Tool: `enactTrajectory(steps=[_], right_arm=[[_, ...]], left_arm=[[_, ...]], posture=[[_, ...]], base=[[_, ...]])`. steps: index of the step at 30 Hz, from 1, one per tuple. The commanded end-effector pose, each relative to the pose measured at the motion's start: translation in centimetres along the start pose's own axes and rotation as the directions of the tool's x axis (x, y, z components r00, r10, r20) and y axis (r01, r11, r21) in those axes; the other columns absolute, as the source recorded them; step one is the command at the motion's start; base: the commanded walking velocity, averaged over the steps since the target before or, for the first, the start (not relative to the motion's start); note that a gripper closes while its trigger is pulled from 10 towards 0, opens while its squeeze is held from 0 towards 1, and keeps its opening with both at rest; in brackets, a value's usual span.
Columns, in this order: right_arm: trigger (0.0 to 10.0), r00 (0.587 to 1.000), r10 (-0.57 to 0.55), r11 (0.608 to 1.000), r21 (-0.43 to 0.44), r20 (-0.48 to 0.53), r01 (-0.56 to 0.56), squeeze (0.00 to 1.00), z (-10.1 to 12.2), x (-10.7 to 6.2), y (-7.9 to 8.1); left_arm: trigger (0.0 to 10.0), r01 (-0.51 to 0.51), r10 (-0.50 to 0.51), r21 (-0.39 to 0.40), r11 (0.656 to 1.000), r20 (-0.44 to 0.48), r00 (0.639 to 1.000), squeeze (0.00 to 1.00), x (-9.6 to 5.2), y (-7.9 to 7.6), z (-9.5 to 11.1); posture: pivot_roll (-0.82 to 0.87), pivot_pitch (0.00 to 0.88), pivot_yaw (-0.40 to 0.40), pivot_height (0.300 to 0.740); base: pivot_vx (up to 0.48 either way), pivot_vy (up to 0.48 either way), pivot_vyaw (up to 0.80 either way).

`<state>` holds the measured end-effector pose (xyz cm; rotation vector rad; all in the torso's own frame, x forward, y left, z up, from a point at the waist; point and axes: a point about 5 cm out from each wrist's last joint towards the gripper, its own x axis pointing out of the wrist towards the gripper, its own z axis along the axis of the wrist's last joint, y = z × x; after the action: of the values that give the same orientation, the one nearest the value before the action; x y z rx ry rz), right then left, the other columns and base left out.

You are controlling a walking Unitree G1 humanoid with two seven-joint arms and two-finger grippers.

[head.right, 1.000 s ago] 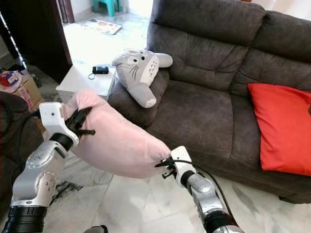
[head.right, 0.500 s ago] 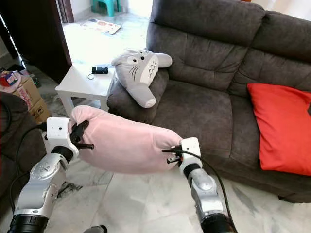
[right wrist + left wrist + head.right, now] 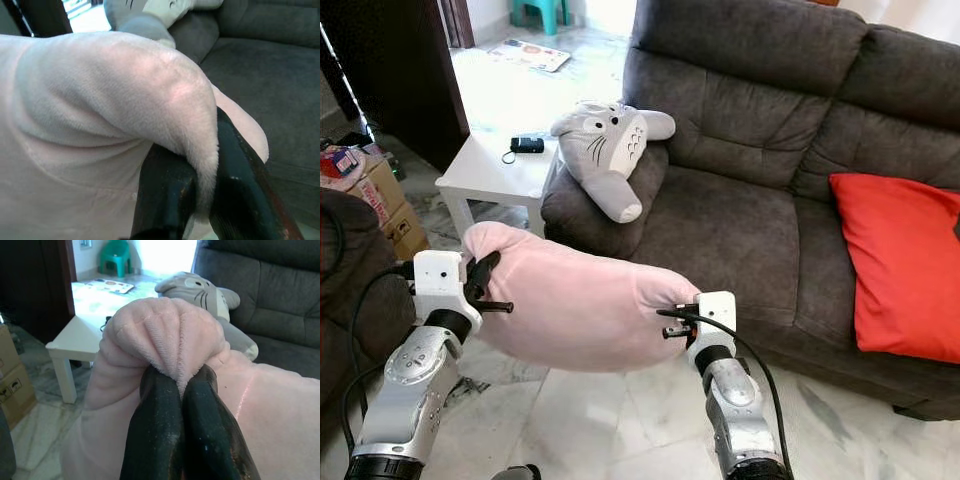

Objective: Move the pillow to the sofa from floor

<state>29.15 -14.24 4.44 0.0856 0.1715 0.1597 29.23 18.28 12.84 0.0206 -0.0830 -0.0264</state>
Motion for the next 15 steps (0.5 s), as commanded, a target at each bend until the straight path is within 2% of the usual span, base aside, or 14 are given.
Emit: enactTrajectory(steps=[1,10,15], right_arm=[[10.0,0.990,-0.082,0.996,0.030,0.112,0.079,0.00,2.27,0.12,-1.46],[10.0,0.988,-0.103,0.994,0.035,0.116,0.099,0.00,2.56,0.36,-1.49],[10.0,0.988,-0.082,0.997,0.025,0.132,0.079,0.00,2.96,0.62,-1.14]], left_arm=[[10.0,-0.023,0.022,0.013,1.000,0.072,0.997,0.00,-0.05,0.11,1.05],[10.0,-0.025,0.024,0.003,1.000,0.080,0.996,0.00,0.24,-0.16,0.87],[10.0,-0.023,0.023,-0.001,1.000,0.080,0.997,0.00,0.36,-0.18,0.81]], posture=[[0.18,0.002,-0.148,0.740],[0.18,0.000,-0.148,0.740],[0.18,0.000,-0.149,0.740]], base=[[0.000,0.000,0.00],[0.000,0.000,0.00],[0.000,0.000,-0.73]])
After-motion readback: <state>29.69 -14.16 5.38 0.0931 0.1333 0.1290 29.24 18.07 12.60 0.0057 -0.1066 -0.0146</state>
